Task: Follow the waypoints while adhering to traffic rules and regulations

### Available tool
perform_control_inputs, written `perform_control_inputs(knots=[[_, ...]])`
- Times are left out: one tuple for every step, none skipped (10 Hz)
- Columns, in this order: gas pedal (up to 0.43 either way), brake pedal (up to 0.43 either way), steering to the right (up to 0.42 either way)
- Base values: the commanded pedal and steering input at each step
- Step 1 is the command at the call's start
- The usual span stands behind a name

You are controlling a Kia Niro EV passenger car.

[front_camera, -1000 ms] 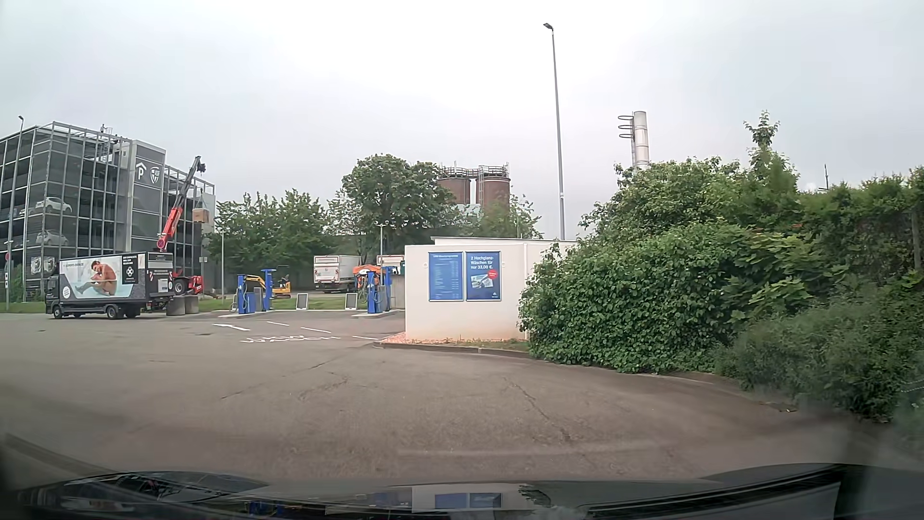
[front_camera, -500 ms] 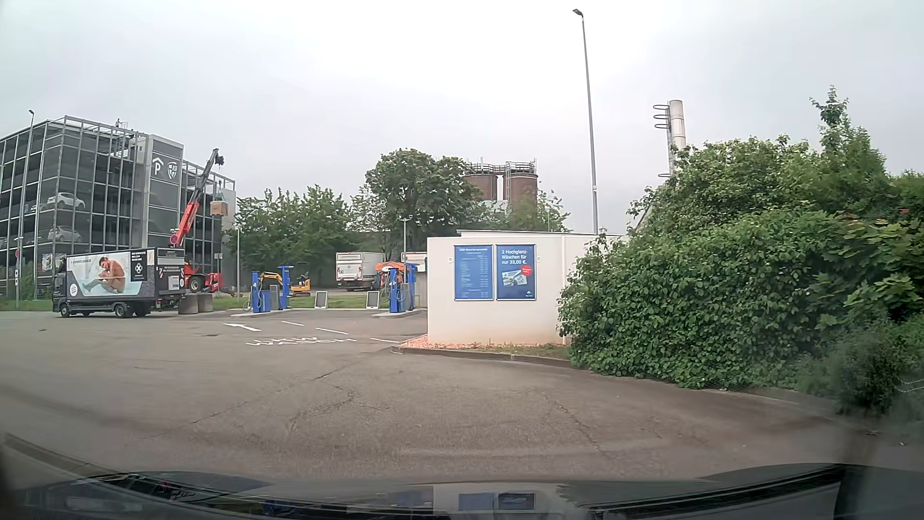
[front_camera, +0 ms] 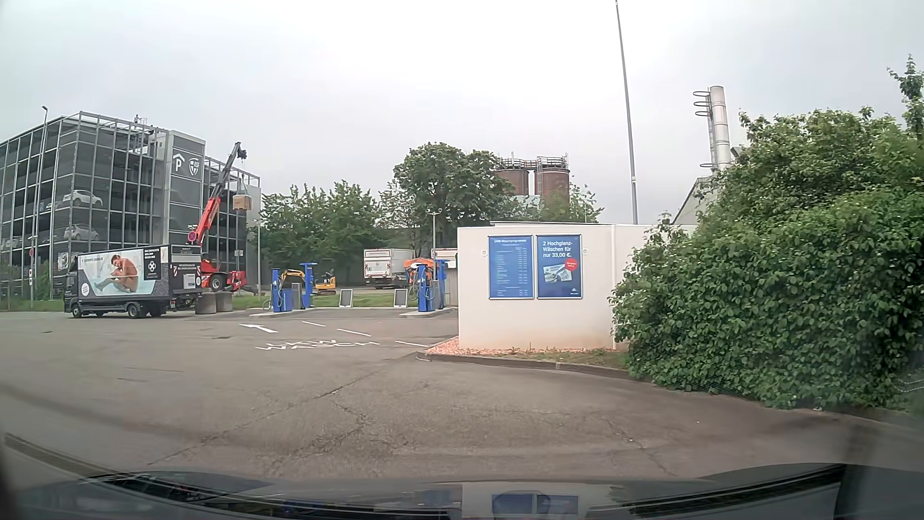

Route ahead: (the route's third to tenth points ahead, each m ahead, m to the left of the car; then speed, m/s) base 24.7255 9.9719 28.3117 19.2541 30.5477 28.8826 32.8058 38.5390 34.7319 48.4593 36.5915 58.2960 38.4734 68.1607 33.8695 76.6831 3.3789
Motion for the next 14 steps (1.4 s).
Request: perform_control_inputs(knots=[[0.0,0.0,-0.149],[0.0,0.0,-0.149],[0.0,0.0,-0.149],[0.0,0.0,-0.152],[0.0,0.0,-0.164],[0.0,0.0,-0.176],[0.0,0.0,-0.188],[0.0,0.0,-0.197],[0.0,0.0,-0.212],[0.0,0.0,-0.225],[0.0,0.0,-0.236],[0.0,0.0,-0.243],[0.0,0.0,-0.251],[0.0,0.0,-0.26]])
